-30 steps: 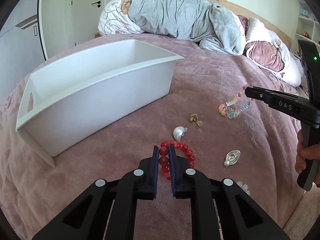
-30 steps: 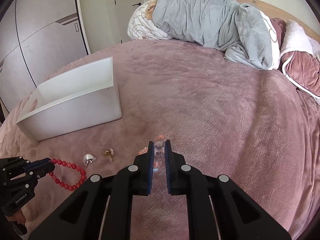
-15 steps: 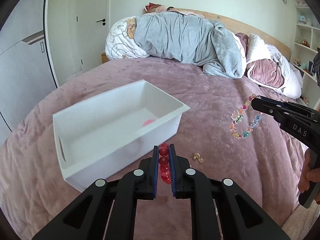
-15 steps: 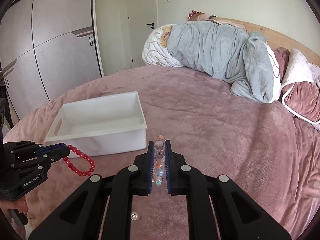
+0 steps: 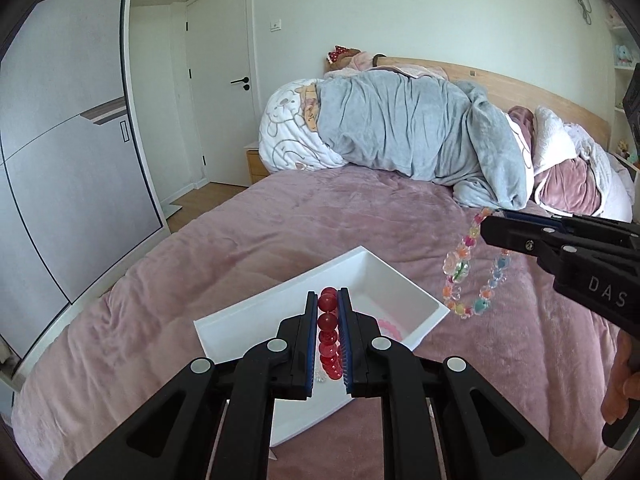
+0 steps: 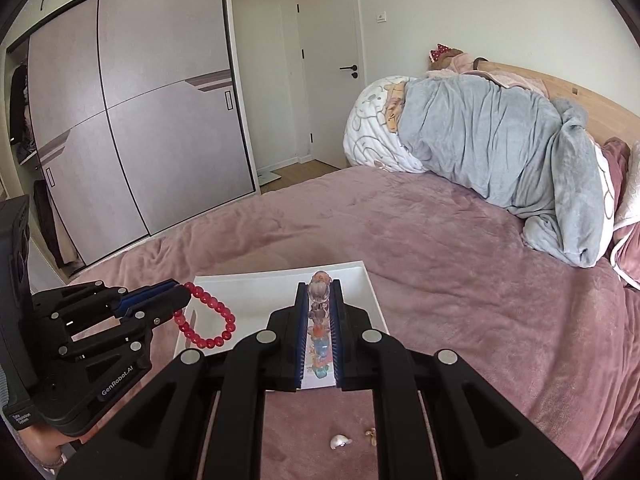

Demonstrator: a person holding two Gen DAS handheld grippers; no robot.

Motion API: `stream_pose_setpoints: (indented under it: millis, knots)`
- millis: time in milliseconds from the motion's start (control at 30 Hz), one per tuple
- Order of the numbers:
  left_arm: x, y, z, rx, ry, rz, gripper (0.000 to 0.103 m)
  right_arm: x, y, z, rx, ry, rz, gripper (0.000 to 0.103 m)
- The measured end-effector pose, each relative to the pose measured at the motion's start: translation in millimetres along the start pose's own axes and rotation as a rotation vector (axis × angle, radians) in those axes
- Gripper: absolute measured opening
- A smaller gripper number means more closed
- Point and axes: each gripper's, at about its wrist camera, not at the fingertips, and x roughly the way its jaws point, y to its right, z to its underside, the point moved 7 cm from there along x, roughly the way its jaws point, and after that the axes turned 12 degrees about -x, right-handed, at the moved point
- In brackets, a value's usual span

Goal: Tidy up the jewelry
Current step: 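Lift and carry both bracelets in left and right grippers over bin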

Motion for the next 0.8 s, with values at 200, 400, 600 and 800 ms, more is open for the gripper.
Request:
stream_pose_setpoints:
  millis: [200, 400, 600, 800]
  knots:
    - [23, -13, -9, -0.034, -0.021, -0.022, 0.015, 40, -11, -9, -0.019, -0.06, -0.005, 0.011]
    - [52, -34, -8, -0.085, -0.049, -0.054, 0.015, 73, -13, -14, -0.024, -0.115, -0.017, 0.011]
    - [81, -50, -7, -0.101, -0.095, -0.094, 0.015, 100, -12, -13, -0.018, -0.161, -0.025, 0.011]
    - [116, -63, 7, -0.099, -0.191, -0.137, 0.015, 134, -12, -3, -0.034, -0.234, -0.026, 0.011]
